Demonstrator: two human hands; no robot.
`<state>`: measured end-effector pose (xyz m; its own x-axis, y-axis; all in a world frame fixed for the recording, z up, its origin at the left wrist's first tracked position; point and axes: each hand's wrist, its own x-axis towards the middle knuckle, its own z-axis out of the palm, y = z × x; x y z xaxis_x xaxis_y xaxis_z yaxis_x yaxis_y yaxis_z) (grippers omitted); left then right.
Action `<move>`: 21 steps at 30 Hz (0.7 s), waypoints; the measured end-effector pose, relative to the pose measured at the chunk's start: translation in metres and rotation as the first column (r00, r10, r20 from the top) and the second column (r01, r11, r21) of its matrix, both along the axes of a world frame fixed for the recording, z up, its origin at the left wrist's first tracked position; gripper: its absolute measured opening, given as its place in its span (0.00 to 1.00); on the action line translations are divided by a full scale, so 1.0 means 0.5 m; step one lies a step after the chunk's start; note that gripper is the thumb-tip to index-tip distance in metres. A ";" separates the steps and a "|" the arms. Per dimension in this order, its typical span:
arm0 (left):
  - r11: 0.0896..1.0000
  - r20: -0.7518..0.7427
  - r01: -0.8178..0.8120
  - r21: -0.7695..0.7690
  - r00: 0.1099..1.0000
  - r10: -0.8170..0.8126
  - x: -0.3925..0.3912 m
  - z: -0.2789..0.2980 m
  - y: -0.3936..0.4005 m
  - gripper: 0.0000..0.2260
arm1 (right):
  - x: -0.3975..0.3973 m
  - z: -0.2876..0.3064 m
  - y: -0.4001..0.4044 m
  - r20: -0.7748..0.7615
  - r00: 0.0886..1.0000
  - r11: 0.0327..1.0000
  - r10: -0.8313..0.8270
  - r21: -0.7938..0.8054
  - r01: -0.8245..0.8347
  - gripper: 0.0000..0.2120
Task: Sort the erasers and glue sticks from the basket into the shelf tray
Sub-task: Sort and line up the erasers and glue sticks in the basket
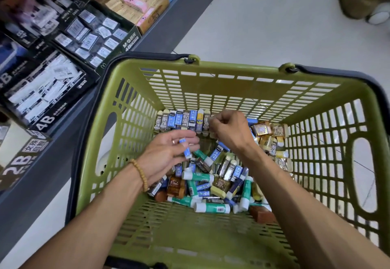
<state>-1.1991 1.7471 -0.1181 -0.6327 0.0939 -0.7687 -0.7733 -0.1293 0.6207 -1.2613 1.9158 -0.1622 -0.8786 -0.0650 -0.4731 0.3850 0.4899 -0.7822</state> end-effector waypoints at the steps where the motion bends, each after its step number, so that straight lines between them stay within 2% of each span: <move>1: 0.999 -0.038 -0.033 0.012 0.999 0.034 -0.002 0.002 0.006 0.13 | 0.005 0.012 0.005 0.039 0.999 0.999 0.013 -0.037 -0.012 0.11; 3: 0.996 -0.119 -0.080 -0.026 0.990 0.076 -0.007 0.005 0.022 0.10 | 0.017 0.041 0.017 0.177 0.983 0.988 0.049 -0.156 -0.021 0.11; 7: 0.993 -0.249 -0.114 -0.034 0.963 0.102 -0.015 0.002 0.061 0.09 | 0.030 0.078 0.049 0.447 0.886 0.910 0.125 -0.408 0.078 0.11; 9: 0.997 -0.292 -0.072 -0.004 0.954 0.068 -0.018 -0.001 0.080 0.10 | 0.034 0.081 0.069 0.512 0.848 0.863 0.134 -0.481 0.154 0.08; 12: 0.999 -0.352 0.045 -0.026 0.935 -0.052 -0.023 -0.009 0.108 0.10 | 0.041 0.083 0.103 0.591 0.805 0.778 0.055 -0.530 0.337 0.05; 14: 0.987 -0.368 0.145 -0.063 0.916 -0.158 -0.025 -0.014 0.127 0.11 | 0.046 0.087 0.127 0.598 0.801 0.757 0.019 -0.532 0.380 0.06; 18: 0.953 -0.289 0.224 -0.206 0.916 -0.278 -0.014 -0.039 0.160 0.14 | 0.052 0.093 0.190 0.481 0.873 0.906 -0.079 -0.331 0.264 0.07; 20: 0.865 -0.199 0.344 -0.364 0.879 -0.433 0.002 -0.060 0.172 0.18 | 0.048 0.096 0.219 0.422 0.884 0.911 -0.203 -0.251 0.329 0.07; 21: 0.764 -0.132 0.451 -0.462 0.817 -0.562 0.011 -0.072 0.177 0.21 | 0.044 0.096 0.229 0.392 0.882 0.905 -0.262 -0.218 0.366 0.06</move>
